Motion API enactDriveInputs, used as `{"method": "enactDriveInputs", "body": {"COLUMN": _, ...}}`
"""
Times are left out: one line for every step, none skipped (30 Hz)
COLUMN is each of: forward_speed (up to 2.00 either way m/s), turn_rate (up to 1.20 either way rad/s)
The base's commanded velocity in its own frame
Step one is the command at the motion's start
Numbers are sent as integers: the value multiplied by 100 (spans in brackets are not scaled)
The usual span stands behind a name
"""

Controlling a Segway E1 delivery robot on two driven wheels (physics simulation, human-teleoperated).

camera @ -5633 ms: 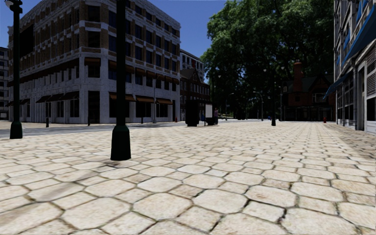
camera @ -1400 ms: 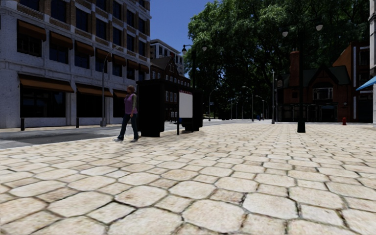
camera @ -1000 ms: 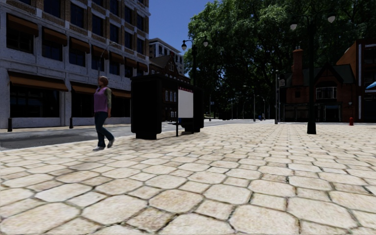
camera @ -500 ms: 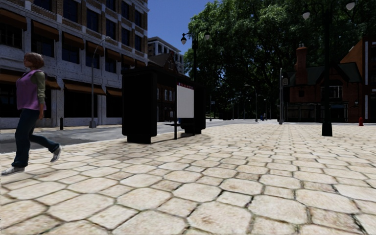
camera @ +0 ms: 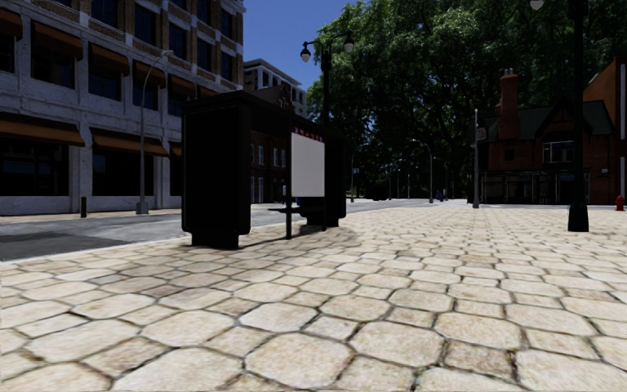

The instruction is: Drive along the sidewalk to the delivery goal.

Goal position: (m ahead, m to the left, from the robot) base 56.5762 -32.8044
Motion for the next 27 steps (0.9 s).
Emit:
{"method": "enactDriveInputs", "body": {"forward_speed": 200, "turn_rate": -18}}
{"method": "enactDriveInputs", "body": {"forward_speed": 200, "turn_rate": -19}}
{"method": "enactDriveInputs", "body": {"forward_speed": 200, "turn_rate": -19}}
{"method": "enactDriveInputs", "body": {"forward_speed": 200, "turn_rate": -19}}
{"method": "enactDriveInputs", "body": {"forward_speed": 200, "turn_rate": -19}}
{"method": "enactDriveInputs", "body": {"forward_speed": 200, "turn_rate": -19}}
{"method": "enactDriveInputs", "body": {"forward_speed": 200, "turn_rate": -19}}
{"method": "enactDriveInputs", "body": {"forward_speed": 200, "turn_rate": -19}}
{"method": "enactDriveInputs", "body": {"forward_speed": 200, "turn_rate": -19}}
{"method": "enactDriveInputs", "body": {"forward_speed": 200, "turn_rate": -19}}
{"method": "enactDriveInputs", "body": {"forward_speed": 200, "turn_rate": -19}}
{"method": "enactDriveInputs", "body": {"forward_speed": 200, "turn_rate": -19}}
{"method": "enactDriveInputs", "body": {"forward_speed": 200, "turn_rate": -19}}
{"method": "enactDriveInputs", "body": {"forward_speed": 200, "turn_rate": -19}}
{"method": "enactDriveInputs", "body": {"forward_speed": 200, "turn_rate": -19}}
{"method": "enactDriveInputs", "body": {"forward_speed": 200, "turn_rate": -19}}
{"method": "enactDriveInputs", "body": {"forward_speed": 200, "turn_rate": -21}}
{"method": "enactDriveInputs", "body": {"forward_speed": 200, "turn_rate": -21}}
{"method": "enactDriveInputs", "body": {"forward_speed": 200, "turn_rate": -24}}
{"method": "enactDriveInputs", "body": {"forward_speed": 200, "turn_rate": -29}}
{"method": "enactDriveInputs", "body": {"forward_speed": 200, "turn_rate": -33}}
{"method": "enactDriveInputs", "body": {"forward_speed": 200, "turn_rate": -33}}
{"method": "enactDriveInputs", "body": {"forward_speed": 200, "turn_rate": -35}}
{"method": "enactDriveInputs", "body": {"forward_speed": 200, "turn_rate": -35}}
{"method": "enactDriveInputs", "body": {"forward_speed": 200, "turn_rate": -35}}
{"method": "enactDriveInputs", "body": {"forward_speed": 200, "turn_rate": -35}}
{"method": "enactDriveInputs", "body": {"forward_speed": 200, "turn_rate": -35}}
